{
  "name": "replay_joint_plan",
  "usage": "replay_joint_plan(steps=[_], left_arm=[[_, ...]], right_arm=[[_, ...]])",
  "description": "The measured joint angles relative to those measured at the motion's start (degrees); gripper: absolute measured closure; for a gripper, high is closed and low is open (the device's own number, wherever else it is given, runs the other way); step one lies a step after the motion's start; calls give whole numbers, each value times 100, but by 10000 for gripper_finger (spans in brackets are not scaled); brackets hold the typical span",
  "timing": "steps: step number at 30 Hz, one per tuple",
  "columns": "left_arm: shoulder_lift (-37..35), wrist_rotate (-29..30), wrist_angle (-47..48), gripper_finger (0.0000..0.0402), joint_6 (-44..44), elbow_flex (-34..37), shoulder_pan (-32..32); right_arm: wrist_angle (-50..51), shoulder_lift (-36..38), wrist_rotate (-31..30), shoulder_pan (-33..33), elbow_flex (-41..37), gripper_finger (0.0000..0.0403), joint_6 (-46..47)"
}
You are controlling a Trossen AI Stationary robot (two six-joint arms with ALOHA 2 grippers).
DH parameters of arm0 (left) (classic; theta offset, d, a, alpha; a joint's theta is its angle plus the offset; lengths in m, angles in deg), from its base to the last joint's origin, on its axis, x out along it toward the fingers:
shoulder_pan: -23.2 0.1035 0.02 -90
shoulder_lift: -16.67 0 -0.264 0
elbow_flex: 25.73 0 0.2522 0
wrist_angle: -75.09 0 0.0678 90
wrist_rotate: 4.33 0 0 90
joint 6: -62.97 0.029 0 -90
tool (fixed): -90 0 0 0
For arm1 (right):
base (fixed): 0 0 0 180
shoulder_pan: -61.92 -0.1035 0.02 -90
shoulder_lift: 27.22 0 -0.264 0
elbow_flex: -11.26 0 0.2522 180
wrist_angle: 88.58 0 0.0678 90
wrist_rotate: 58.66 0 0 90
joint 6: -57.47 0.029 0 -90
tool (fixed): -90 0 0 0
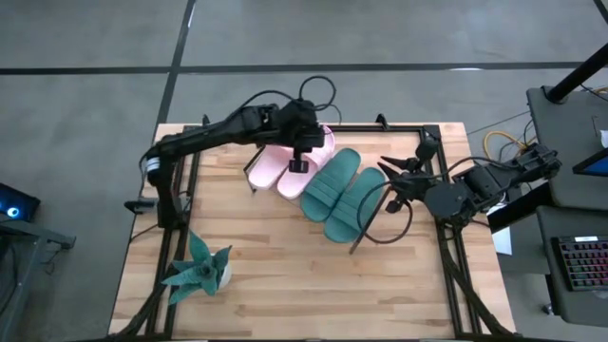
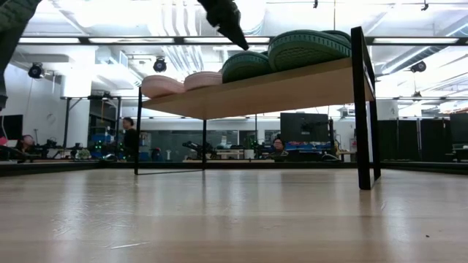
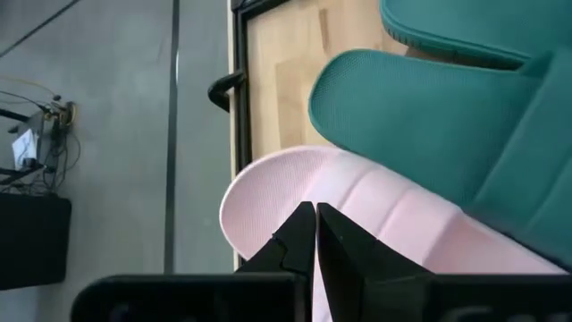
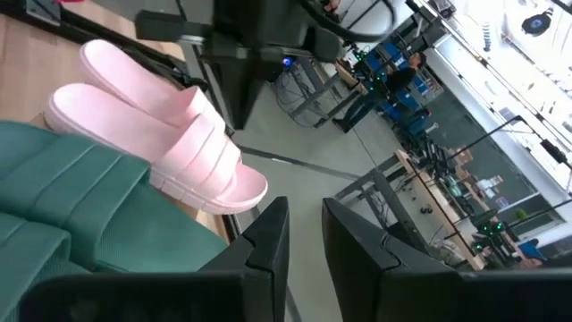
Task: Pick and place slides into the shelf
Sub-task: Put the pink slide on the shelf
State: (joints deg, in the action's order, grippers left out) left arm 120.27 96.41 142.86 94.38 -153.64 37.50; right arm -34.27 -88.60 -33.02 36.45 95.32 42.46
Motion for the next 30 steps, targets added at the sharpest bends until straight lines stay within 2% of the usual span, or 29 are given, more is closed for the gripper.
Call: replay_joint_plan(steps=[8,11,16,25,30], left_arm=[[591,-5,526,402,37,-666,287],[724,-45,666,402,-97,-665,444],[859,-484,747,401,-171,-656,566],[1156,-519,777,401,-214,-665,610],[1075,-316,797,401,-113,-765,605]], right_arm=[[-3,0,-2,0,-25,342,-4],[-3,0,0,0,-25,342,-12],[-5,0,-2,0,-25,344,-56],[-9,0,-6,0,-25,342,-139],[-9,2,-7,0,-25,344,-151]])
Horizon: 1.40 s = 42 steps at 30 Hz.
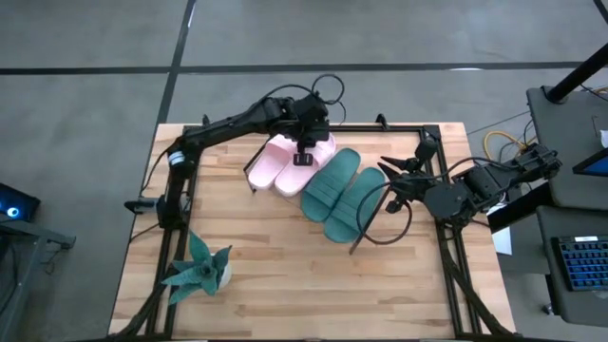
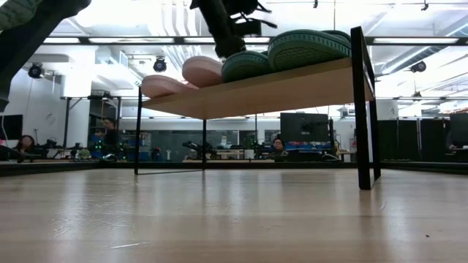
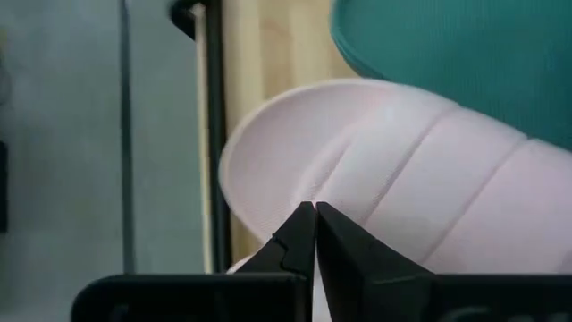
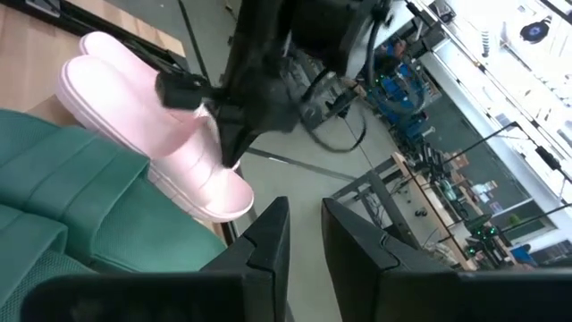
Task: Pick and place slides into the shelf
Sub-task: Put the pink slide on the shelf
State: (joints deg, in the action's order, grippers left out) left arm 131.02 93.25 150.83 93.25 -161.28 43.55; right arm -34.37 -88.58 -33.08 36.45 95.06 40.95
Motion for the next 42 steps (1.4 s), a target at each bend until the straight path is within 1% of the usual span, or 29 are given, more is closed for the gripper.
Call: replay_joint_plan(steps=[6,10,18,22,29,32,35,42], left_arm=[[-424,-35,156,401,-375,-267,-48],[-499,-586,431,401,-496,-236,-160],[-384,-596,421,401,-444,-80,-285],[-313,-876,462,401,-444,-53,-285],[93,-917,512,402,-381,-51,-258],[152,-960,550,402,-402,-53,-235],[164,-1089,663,402,-435,-56,-198],[64,-1158,861,401,-444,-171,-204]], right_arm=[[0,0,-3,0,0,342,0],[0,0,-4,0,0,344,0],[-2,0,-4,0,0,344,0],[-2,0,-7,0,1,342,-2],[0,0,-7,0,1,344,-4],[0,0,-7,0,0,342,-6],[0,2,-7,0,2,342,-4],[0,2,-7,0,1,342,44]])
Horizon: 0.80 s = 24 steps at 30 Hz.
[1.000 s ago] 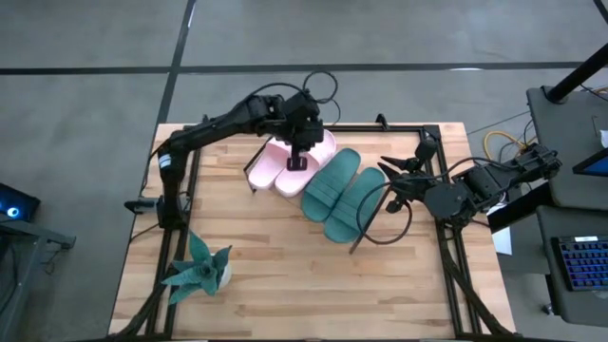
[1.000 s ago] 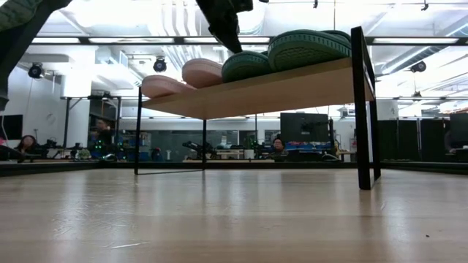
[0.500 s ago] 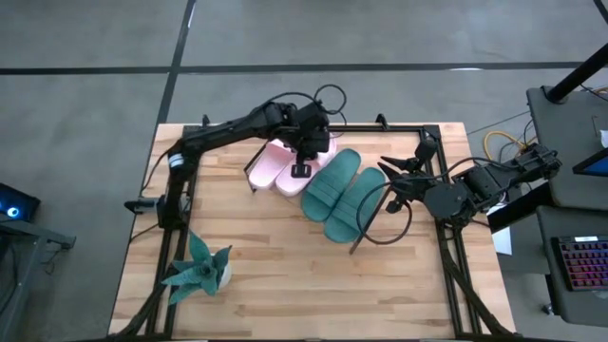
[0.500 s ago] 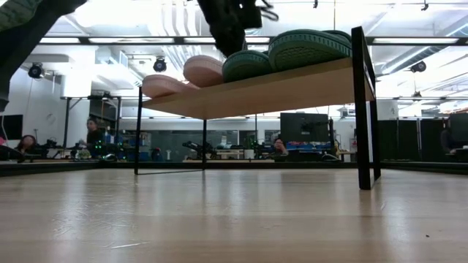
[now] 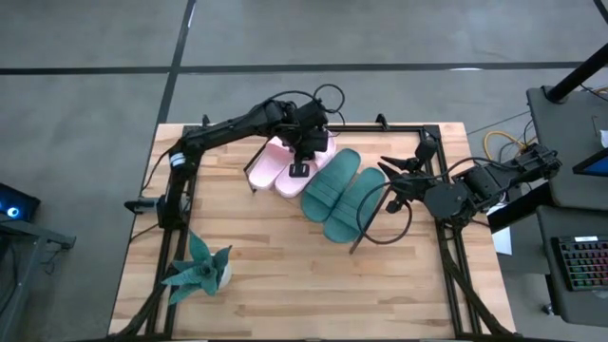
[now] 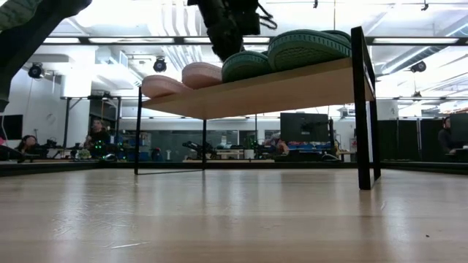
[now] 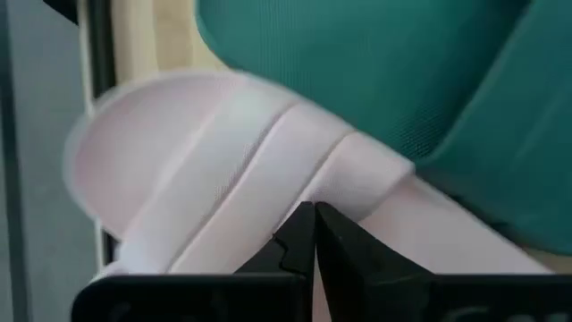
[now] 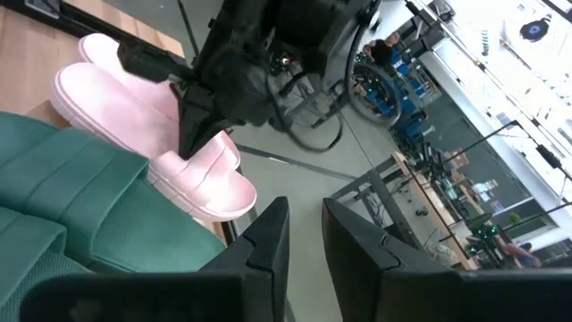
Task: Pick and place slides into the shelf
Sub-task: Put the pink slide on the shelf
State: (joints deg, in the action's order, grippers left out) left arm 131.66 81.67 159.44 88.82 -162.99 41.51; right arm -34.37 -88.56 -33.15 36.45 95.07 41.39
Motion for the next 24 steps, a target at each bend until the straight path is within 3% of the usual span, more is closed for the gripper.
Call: replay_joint_plan(steps=[7,12,24], left_arm=[[-517,-98,19,402,-275,-177,-124],[-565,-175,601,402,-458,-118,-310],[-513,-80,-92,402,-149,658,-208]], right_arm=[[3,0,0,0,1,344,47],[5,0,2,0,1,342,63],[4,0,11,0,-1,346,81]])
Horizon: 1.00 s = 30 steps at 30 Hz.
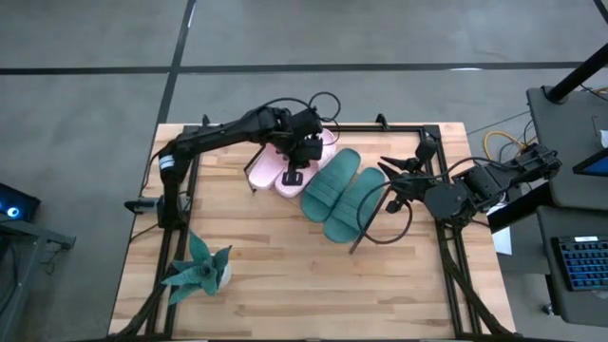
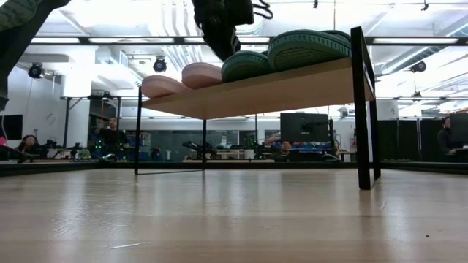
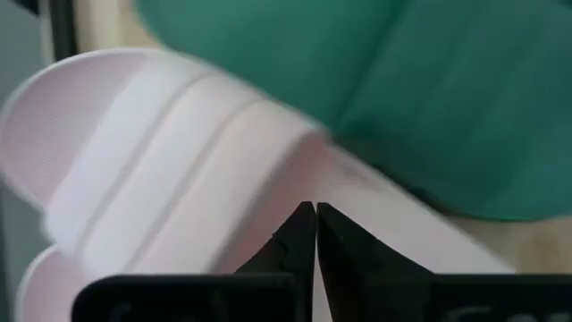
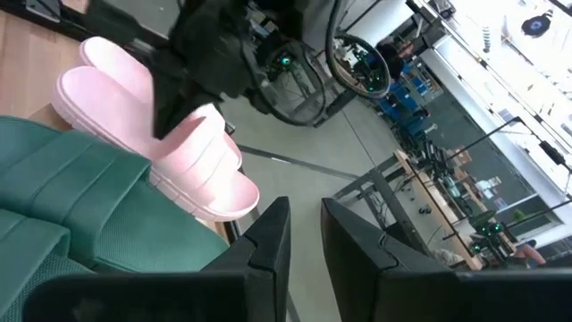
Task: Pick and place slides into the shelf
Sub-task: Put the pink slide on the shelf, then return to Home Position
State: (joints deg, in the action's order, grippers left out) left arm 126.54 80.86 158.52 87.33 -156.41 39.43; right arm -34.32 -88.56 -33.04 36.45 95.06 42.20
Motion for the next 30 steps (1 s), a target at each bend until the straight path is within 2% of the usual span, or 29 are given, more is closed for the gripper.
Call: replay_joint_plan(steps=[5,17,30], left_arm=[[2,34,-514,402,26,354,136],[37,-25,-719,402,9,972,188],[-228,7,-102,401,-253,330,141]], right_arm=[[0,0,2,0,1,346,11],[1,-2,4,0,2,346,28],[0,-2,4,0,1,346,22]])
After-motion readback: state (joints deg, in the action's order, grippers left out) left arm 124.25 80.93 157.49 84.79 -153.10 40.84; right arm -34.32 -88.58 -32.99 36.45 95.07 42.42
